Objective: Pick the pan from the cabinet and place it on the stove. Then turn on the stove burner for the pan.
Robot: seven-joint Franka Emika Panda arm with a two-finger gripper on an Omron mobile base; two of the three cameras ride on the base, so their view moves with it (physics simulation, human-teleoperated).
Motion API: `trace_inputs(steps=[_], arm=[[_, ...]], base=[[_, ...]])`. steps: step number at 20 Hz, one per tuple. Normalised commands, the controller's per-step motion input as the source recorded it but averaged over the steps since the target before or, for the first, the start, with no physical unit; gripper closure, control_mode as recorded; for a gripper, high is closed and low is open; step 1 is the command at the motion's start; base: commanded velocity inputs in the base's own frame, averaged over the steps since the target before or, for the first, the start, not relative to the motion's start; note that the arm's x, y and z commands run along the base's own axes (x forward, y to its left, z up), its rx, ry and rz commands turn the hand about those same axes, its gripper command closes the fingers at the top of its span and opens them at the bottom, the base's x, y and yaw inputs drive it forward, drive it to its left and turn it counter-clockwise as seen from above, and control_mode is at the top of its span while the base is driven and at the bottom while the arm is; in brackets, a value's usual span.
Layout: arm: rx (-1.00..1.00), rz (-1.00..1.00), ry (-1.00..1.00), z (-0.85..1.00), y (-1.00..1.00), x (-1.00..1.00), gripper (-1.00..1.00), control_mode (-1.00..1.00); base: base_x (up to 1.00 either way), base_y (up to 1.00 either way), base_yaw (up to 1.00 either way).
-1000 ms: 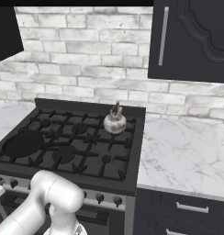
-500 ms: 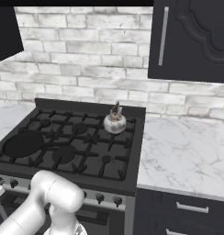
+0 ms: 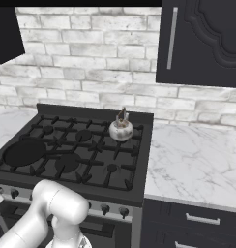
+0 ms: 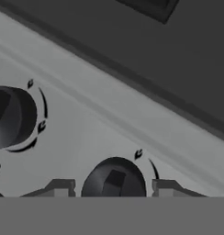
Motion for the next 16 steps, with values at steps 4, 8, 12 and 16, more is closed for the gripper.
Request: trace_inputs(steps=[4,8,12,16], arm=[[-0.28,0.00,0.00,0.25,0.01,0.00,1.00,-1.00],[-0.28,0.00,0.00,0.23,0.02,-0.04,1.00,-1.00],[-0.27,0.00,0.00,0.24,0.03,-0.07,1.00,-1.00],[-0.27,0.00,0.00,0.23,0.05,-0.12,1.00,-1.00]], base=[[0.00,0.00,0.00],[0.00,0.00,0.00],[0.00,0.00,0.00],[0.00,0.00,0.00]])
